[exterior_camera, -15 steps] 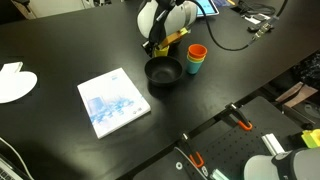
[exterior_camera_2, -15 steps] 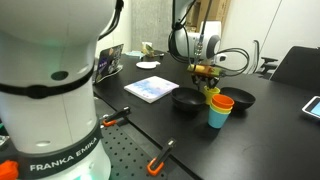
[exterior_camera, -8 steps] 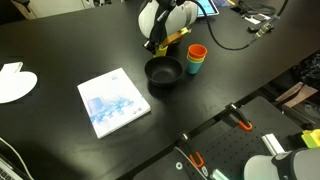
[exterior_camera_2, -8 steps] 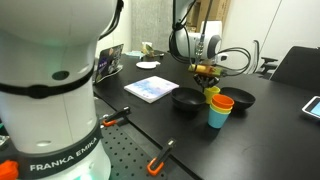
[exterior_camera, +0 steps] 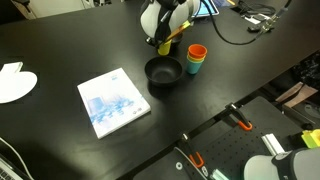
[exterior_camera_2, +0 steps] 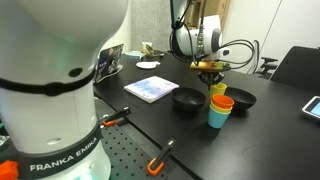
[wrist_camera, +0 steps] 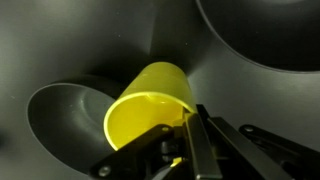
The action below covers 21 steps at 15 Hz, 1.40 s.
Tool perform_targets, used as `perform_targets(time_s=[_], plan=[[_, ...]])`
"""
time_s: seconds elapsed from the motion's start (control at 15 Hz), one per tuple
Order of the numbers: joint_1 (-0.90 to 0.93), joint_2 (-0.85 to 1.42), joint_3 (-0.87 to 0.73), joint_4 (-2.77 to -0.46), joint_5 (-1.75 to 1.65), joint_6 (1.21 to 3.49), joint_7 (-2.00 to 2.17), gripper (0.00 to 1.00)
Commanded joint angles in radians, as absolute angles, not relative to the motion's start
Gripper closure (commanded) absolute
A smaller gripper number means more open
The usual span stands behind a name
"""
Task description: Stack the cups together
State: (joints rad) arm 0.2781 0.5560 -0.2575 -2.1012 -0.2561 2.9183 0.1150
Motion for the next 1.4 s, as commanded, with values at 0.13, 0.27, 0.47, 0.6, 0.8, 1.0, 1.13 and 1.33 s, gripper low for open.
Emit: perform_targets(time_s=[0.13, 0.27, 0.47, 0.6, 0.8, 1.0, 1.13, 1.33], plan=[[0.420, 0.463, -0.401, -2.116, -0.381, 2.820, 0.291, 0.94], [0.439, 0.432, -0.428, -2.115, -0.440, 2.791, 0.347, 0.94], [0.415, 0.362, -0.417, -2.124, -0.502, 2.705, 0.400, 0.94], [0.379, 0.316, -0.393, -2.133, -0.533, 2.650, 0.420, 0.94], [0.322, 0.241, -0.361, -2.165, -0.564, 2.583, 0.444, 0.94], [0.253, 0.171, -0.327, -2.212, -0.600, 2.550, 0.465, 0.94], [0.202, 0.127, -0.297, -2.251, -0.598, 2.526, 0.476, 0.94], [0.124, 0.074, -0.242, -2.323, -0.557, 2.538, 0.440, 0.94]])
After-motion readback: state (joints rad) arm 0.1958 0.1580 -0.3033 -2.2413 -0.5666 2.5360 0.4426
